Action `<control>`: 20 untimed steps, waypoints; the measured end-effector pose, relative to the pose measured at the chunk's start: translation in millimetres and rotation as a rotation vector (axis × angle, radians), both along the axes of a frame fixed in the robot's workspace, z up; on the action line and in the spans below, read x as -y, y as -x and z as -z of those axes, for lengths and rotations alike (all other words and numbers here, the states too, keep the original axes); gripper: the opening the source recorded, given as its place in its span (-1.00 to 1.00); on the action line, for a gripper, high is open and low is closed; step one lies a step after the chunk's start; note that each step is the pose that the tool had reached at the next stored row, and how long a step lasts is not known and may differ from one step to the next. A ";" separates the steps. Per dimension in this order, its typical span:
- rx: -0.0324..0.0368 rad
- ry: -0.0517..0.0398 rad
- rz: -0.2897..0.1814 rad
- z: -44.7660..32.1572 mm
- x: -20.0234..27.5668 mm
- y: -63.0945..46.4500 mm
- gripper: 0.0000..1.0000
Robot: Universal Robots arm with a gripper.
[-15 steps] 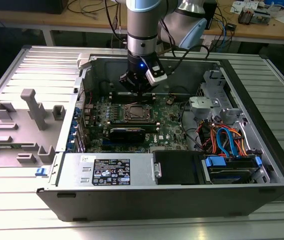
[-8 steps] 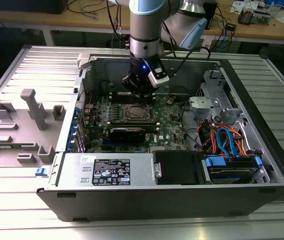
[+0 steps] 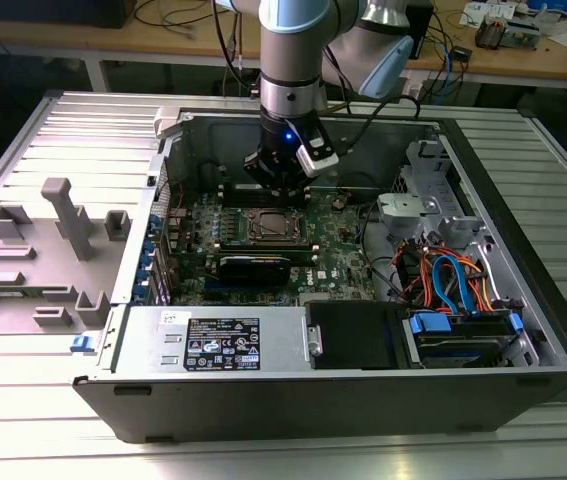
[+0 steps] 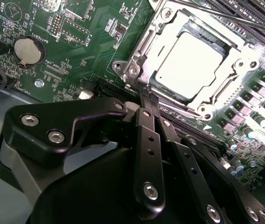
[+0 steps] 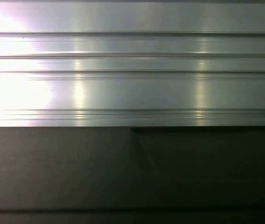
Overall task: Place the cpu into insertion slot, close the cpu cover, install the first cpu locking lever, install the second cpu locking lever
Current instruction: 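Install the first cpu locking lever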
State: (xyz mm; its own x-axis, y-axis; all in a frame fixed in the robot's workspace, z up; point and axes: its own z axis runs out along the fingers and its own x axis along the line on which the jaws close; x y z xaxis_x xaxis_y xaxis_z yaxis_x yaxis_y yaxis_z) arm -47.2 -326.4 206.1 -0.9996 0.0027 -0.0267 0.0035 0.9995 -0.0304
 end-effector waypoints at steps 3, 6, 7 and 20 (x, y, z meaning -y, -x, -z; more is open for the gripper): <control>0.0000 0.0001 0.000 0.4 0.0 -0.2 -0.79; 0.0001 -0.0001 0.000 -0.2 -0.1 -0.4 -0.79; 0.0002 -0.0002 0.000 -0.2 -0.1 -0.3 -0.79; 0.0000 0.0002 0.013 -0.3 0.2 -1.0 -0.79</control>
State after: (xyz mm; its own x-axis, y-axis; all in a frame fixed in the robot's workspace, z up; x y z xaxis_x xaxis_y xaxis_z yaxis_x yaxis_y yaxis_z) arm -46.3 -326.6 206.4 -0.9995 0.0154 -0.0267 0.0163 0.9994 -0.0306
